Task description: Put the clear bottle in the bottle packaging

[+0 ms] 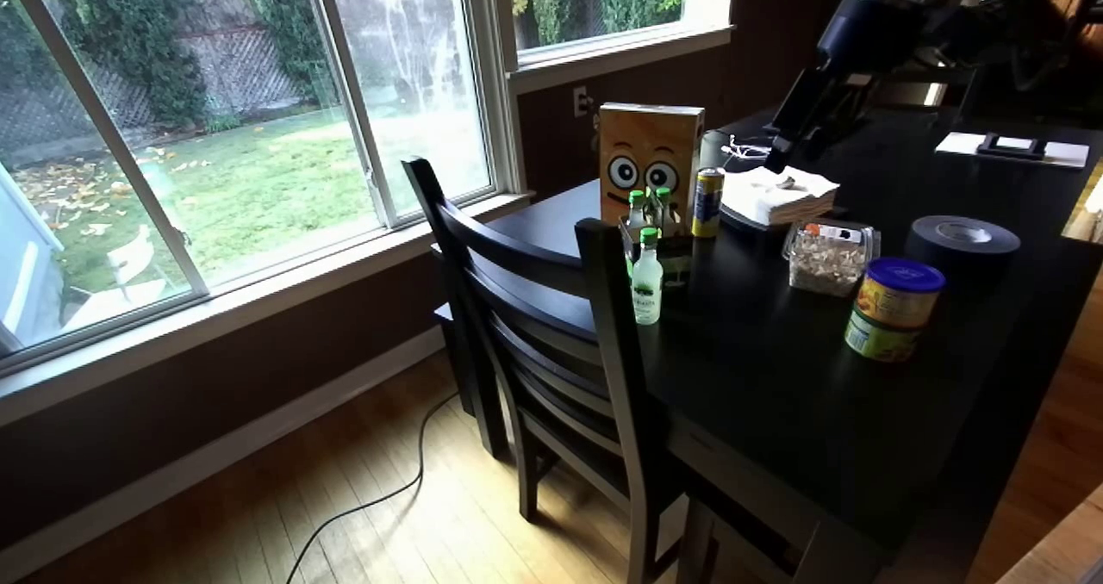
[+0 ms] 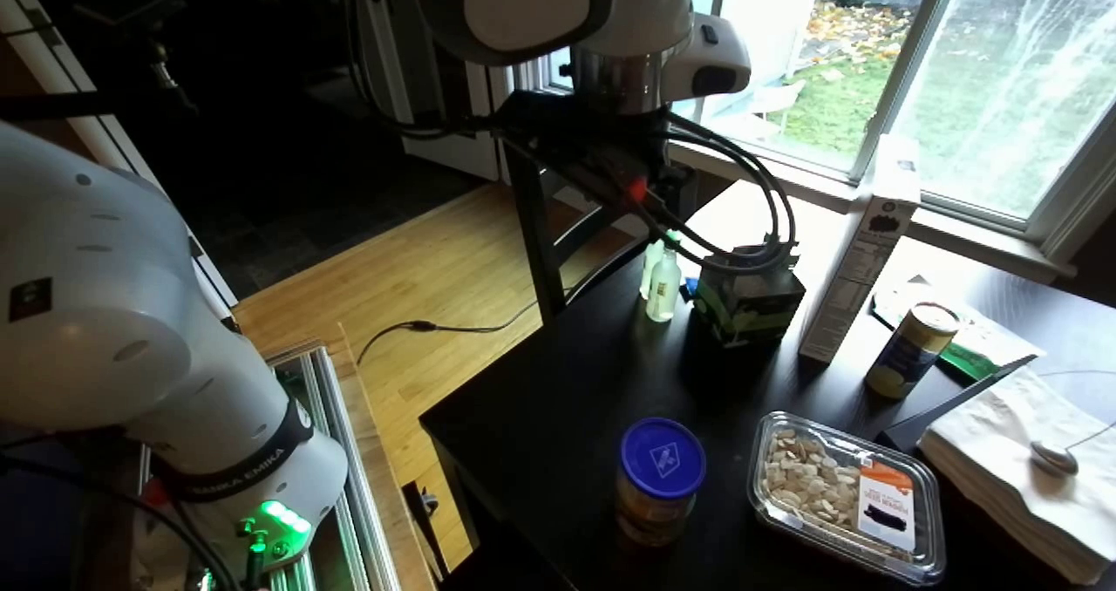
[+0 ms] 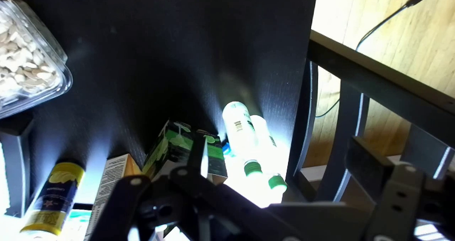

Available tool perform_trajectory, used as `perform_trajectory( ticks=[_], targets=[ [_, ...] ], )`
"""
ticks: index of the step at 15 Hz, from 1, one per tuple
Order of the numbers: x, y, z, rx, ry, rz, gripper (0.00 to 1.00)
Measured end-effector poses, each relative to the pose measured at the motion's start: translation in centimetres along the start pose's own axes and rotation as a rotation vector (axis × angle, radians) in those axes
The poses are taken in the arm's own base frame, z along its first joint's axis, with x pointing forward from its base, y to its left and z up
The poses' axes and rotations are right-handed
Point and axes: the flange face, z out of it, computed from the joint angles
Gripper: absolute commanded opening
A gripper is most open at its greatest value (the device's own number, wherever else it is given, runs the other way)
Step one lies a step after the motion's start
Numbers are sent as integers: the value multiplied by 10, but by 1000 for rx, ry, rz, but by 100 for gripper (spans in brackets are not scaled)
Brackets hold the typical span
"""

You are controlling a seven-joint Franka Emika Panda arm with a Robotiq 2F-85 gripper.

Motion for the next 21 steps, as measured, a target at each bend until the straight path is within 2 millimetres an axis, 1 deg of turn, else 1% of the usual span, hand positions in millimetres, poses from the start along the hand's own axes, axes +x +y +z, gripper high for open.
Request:
perform_trajectory(
  ticks=[4,9,14,17,18,19,21],
  targets=[
    [25,-8,32,-30,-38,-43,100],
    [64,-9,59,-22,-49,-53,100],
    [106,-17,96,-32,-75,-73,100],
    [123,-18,115,-35,-89,-77,100],
    [127,-18,121,-34,-95,-78,98],
    [130,-17,127,-32,-101,-79,85],
    [135,-15,137,-29,-111,-80,76]
  ],
)
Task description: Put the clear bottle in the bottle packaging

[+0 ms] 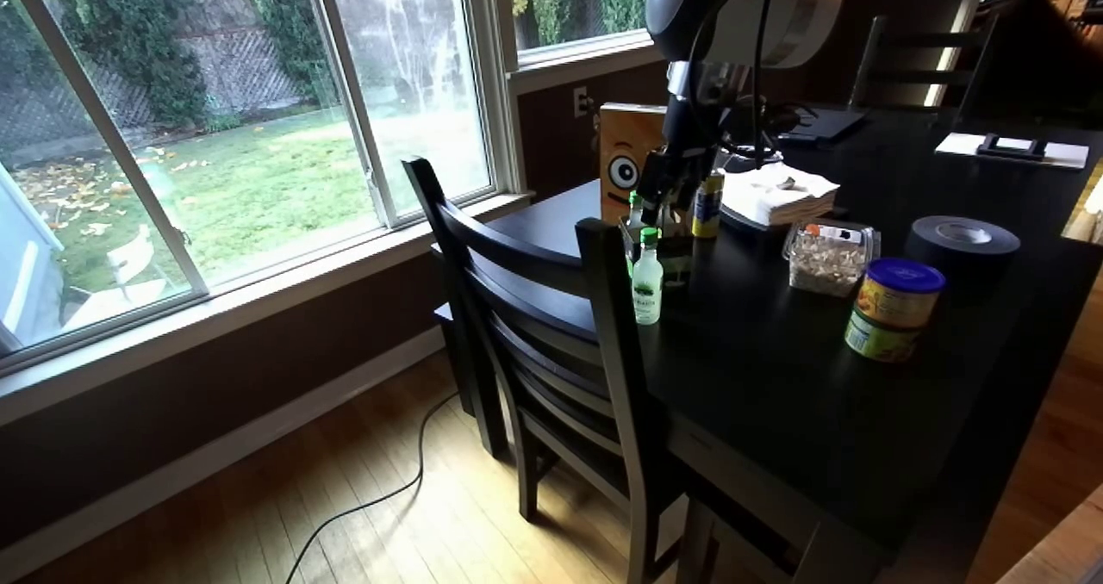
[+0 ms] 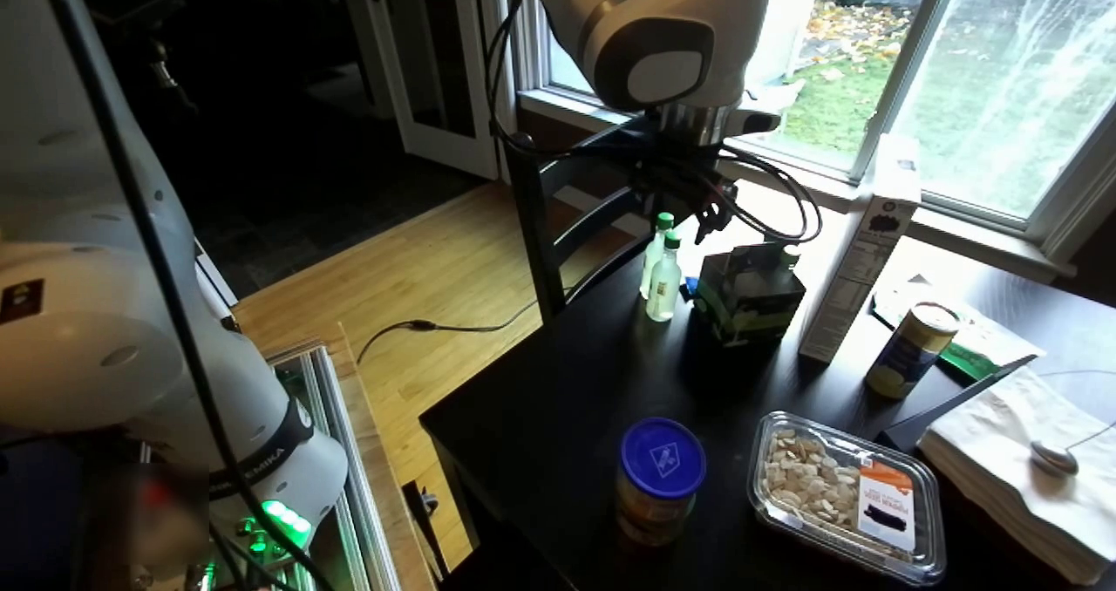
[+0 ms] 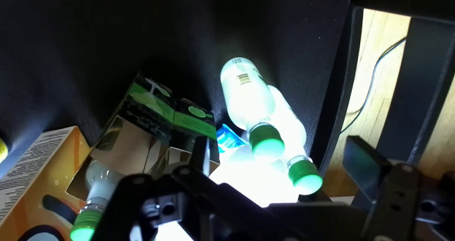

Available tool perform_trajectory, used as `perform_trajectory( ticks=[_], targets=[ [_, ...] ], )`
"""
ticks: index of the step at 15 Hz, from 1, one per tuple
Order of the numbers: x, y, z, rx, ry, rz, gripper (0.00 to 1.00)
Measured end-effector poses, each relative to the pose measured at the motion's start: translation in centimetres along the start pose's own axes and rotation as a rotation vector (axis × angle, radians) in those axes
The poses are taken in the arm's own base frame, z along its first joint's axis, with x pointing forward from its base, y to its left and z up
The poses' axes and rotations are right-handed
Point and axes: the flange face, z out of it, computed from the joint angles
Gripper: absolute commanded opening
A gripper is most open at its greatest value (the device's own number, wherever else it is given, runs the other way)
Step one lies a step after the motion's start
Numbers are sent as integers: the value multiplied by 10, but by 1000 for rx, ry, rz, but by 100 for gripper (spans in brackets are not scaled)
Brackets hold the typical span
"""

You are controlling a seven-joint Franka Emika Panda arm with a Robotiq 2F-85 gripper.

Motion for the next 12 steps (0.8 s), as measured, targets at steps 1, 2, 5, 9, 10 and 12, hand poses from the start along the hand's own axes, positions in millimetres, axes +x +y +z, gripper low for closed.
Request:
perform_trajectory(
  ticks=[1,2,5,9,10,12],
  targets=[
    [3,1,4,2,-4,-1,72],
    [4,2,8,4,-8,-1,72],
    [10,3,17,9,-14,-3,71],
    [17,-1,23,8,-22,-13,60],
    [18,-2,25,7,-25,-19,56],
    [19,-5,28,3,-33,-29,53]
  ],
)
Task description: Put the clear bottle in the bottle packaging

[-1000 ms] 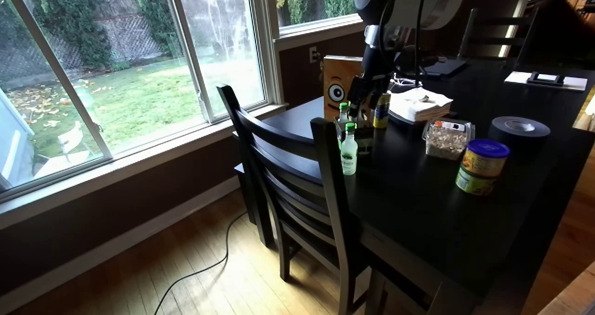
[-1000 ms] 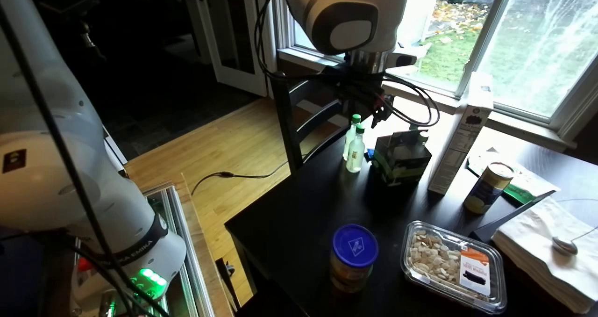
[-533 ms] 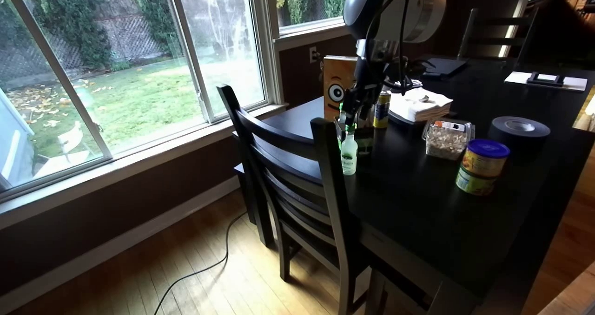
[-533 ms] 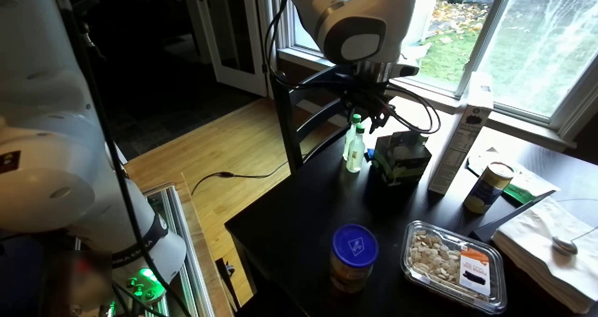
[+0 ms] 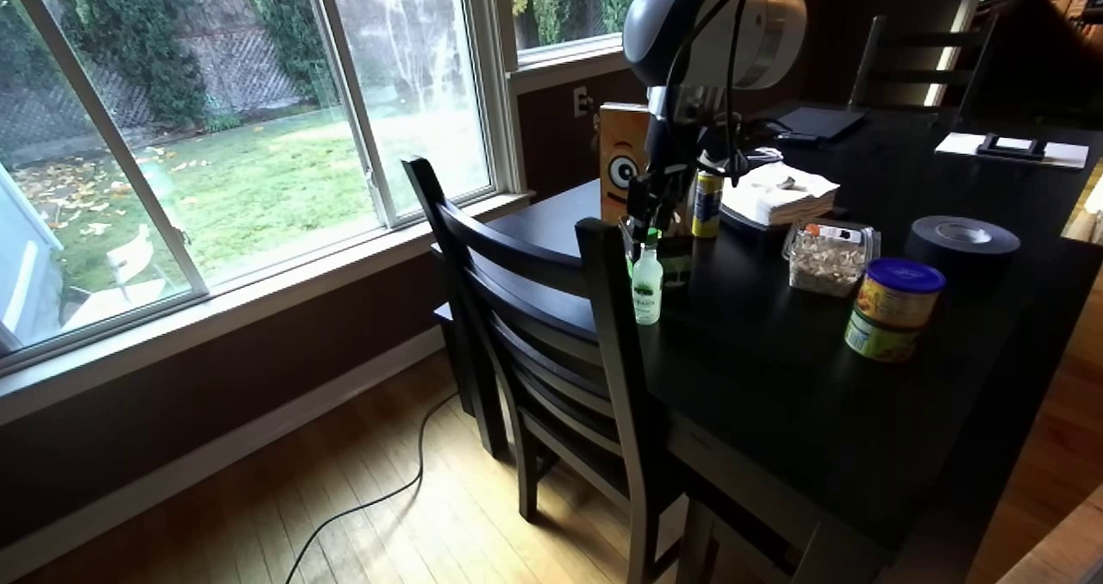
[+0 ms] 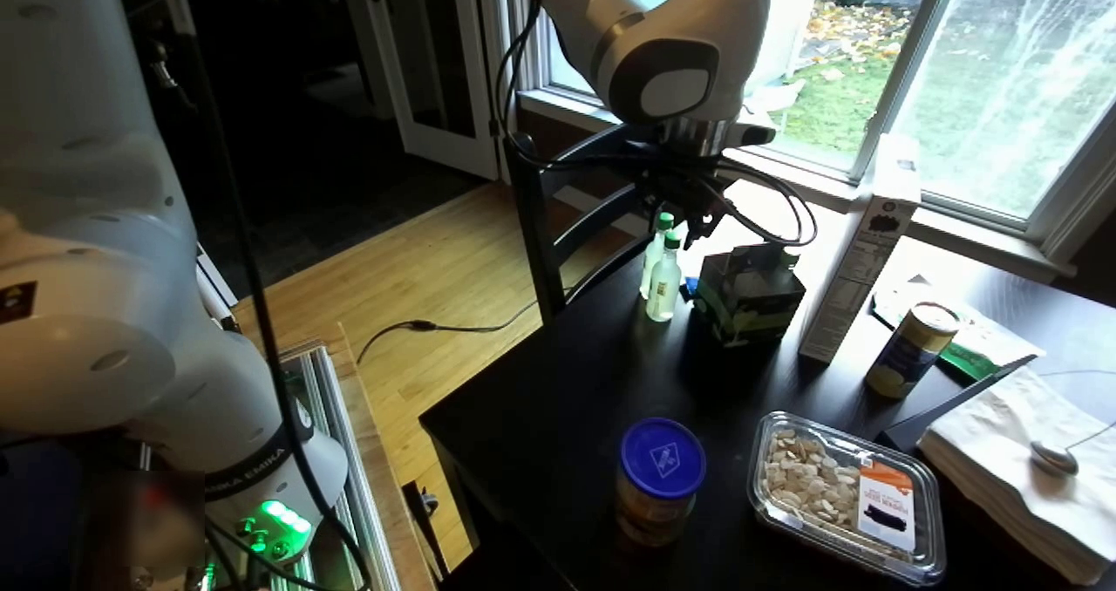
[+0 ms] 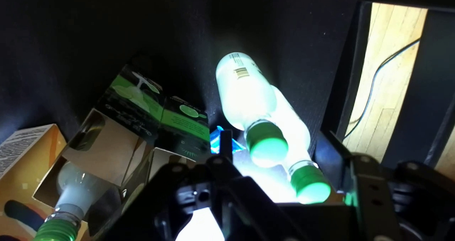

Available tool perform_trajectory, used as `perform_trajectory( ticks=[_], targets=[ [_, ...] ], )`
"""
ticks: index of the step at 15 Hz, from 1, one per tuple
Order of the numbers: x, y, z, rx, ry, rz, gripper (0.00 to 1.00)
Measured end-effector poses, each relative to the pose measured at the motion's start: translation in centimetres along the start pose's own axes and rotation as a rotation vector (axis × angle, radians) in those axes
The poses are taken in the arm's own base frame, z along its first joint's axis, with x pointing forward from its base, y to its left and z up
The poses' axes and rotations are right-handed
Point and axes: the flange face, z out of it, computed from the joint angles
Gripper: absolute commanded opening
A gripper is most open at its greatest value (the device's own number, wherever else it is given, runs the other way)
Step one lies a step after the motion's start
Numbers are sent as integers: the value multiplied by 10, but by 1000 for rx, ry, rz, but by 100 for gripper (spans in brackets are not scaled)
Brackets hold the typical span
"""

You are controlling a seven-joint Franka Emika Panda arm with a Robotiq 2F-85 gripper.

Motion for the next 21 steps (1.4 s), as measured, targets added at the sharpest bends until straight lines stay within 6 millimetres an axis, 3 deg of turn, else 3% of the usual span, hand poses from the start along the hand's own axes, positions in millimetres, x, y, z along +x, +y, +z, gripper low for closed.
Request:
perform_trajectory(
  ticks=[1,8,11,12,14,16,18,21],
  targets=[
    [1,-1,1,-5,-4,-3,62],
    [3,-3,3,-44,-17,-16,57],
    [6,-6,3,-51,-1,-23,47],
    [6,-7,4,-51,2,-25,37],
    [7,-9,6,-50,-1,-29,35],
    [6,-9,9,-57,-10,-35,12],
    [6,-9,11,-69,-20,-36,5],
    [6,-9,11,-88,-26,-31,8]
  ],
)
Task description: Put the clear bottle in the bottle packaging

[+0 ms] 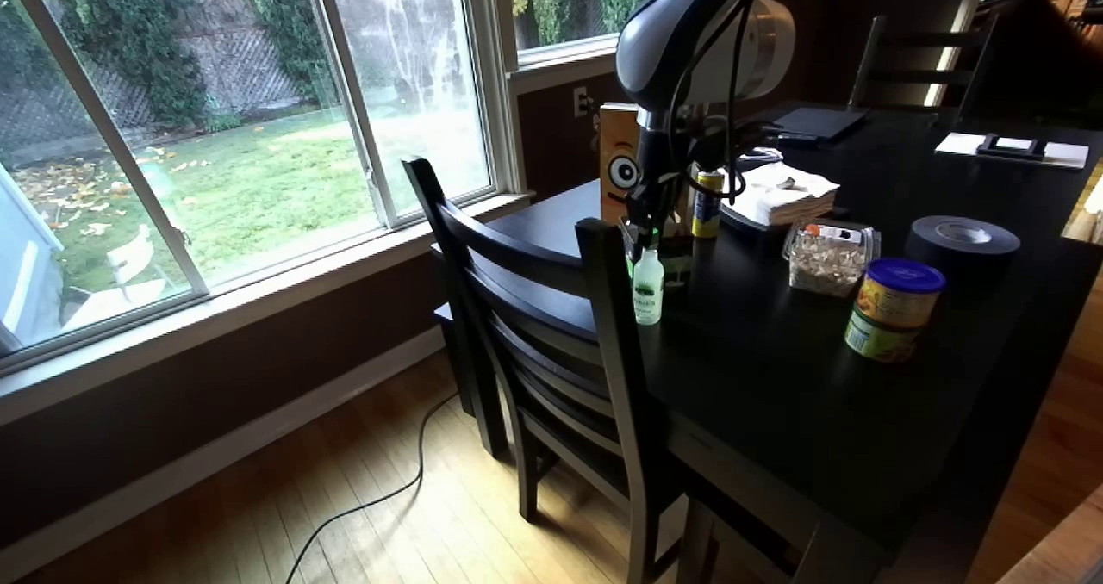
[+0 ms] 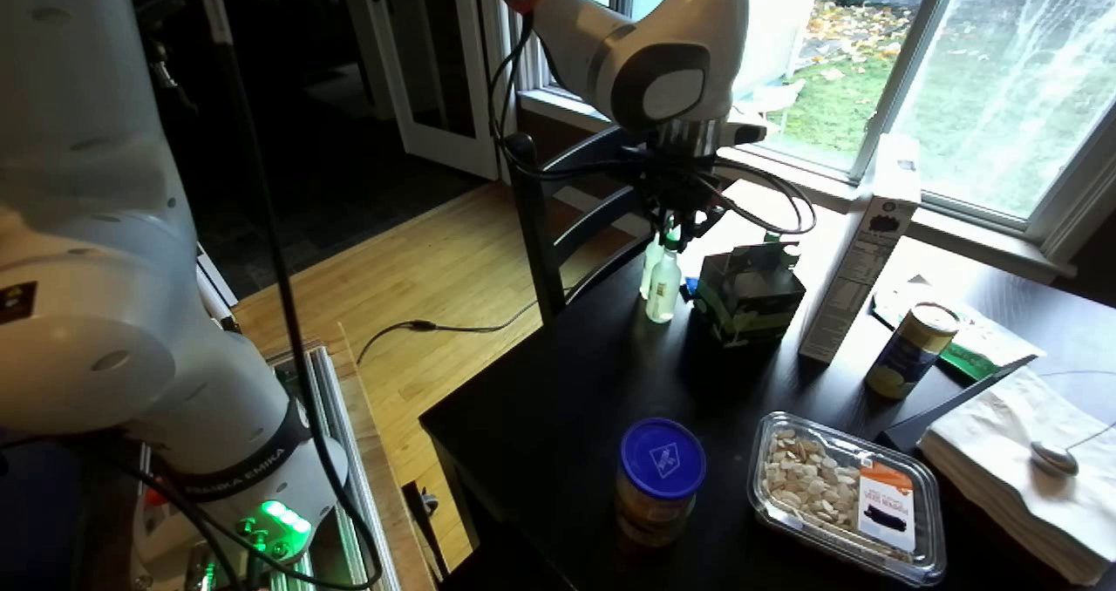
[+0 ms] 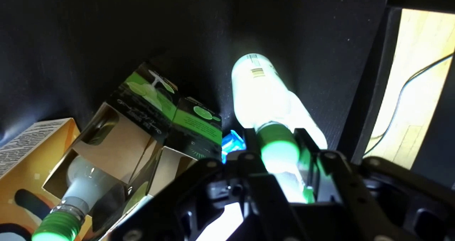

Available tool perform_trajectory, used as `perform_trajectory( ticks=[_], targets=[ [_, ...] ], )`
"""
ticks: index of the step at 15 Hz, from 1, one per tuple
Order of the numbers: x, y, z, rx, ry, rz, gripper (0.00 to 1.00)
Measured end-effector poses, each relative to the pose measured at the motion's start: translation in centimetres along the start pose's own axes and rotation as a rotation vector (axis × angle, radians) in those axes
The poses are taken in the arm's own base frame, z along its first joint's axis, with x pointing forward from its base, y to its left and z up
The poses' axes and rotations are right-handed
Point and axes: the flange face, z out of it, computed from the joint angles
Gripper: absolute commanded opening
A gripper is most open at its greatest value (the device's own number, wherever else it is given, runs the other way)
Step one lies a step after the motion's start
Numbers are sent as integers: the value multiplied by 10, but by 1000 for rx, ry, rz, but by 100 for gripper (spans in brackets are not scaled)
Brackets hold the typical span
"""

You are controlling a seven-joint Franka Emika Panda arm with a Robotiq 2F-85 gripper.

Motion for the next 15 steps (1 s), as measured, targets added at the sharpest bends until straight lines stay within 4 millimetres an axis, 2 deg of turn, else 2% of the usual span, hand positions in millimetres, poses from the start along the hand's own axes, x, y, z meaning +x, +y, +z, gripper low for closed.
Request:
perform_trajectory(
  ticks=[4,11,15],
  targets=[
    [2,2,-12,-19,16,16,8],
    [8,14,-78,-56,113,74,8],
    [15,25,-102,-62,138,103,8]
  ],
)
